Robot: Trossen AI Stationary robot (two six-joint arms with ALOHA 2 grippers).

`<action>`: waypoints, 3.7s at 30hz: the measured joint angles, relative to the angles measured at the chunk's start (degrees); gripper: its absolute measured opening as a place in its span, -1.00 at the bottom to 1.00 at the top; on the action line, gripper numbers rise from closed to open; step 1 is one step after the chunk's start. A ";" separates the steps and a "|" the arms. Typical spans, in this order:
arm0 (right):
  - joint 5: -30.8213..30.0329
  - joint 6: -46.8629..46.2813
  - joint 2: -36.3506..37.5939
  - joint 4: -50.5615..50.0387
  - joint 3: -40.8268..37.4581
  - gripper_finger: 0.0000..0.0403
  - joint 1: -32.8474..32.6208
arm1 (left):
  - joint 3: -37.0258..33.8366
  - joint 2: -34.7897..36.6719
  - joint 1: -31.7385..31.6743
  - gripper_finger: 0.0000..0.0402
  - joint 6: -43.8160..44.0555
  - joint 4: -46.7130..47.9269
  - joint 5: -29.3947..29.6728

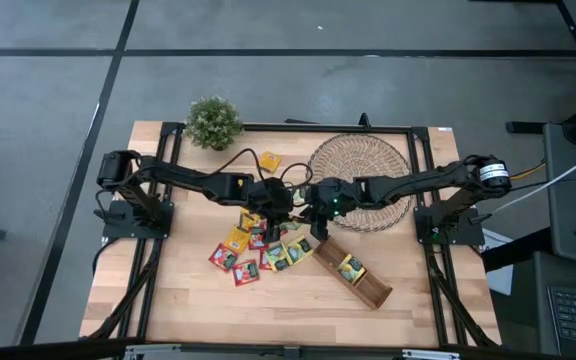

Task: Pick & Place Tea
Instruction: Put the yellow tea bag into the middle slot of the wooden organizer, then put the red tea bag into the left slot of the wooden organizer

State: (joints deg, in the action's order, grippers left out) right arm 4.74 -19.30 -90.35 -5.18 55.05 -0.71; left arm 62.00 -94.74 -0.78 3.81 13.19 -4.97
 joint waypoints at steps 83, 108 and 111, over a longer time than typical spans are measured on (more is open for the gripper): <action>-18.22 -74.61 0.24 -48.25 9.05 -0.69 -34.10 | -0.02 0.00 4.22 -0.57 -9.54 4.67 -6.71; -28.89 -28.97 0.24 -21.82 9.05 -0.54 -23.72 | -0.07 7.10 4.35 -0.57 -6.47 11.71 -6.70; -29.34 -18.53 0.24 -21.18 9.05 -0.54 -22.12 | -0.07 9.01 2.77 -0.58 -6.08 12.67 -6.91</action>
State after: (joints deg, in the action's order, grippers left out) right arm -24.60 -37.83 -90.11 -26.37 64.10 -22.83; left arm 61.93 -85.73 1.99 -2.26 25.86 -11.88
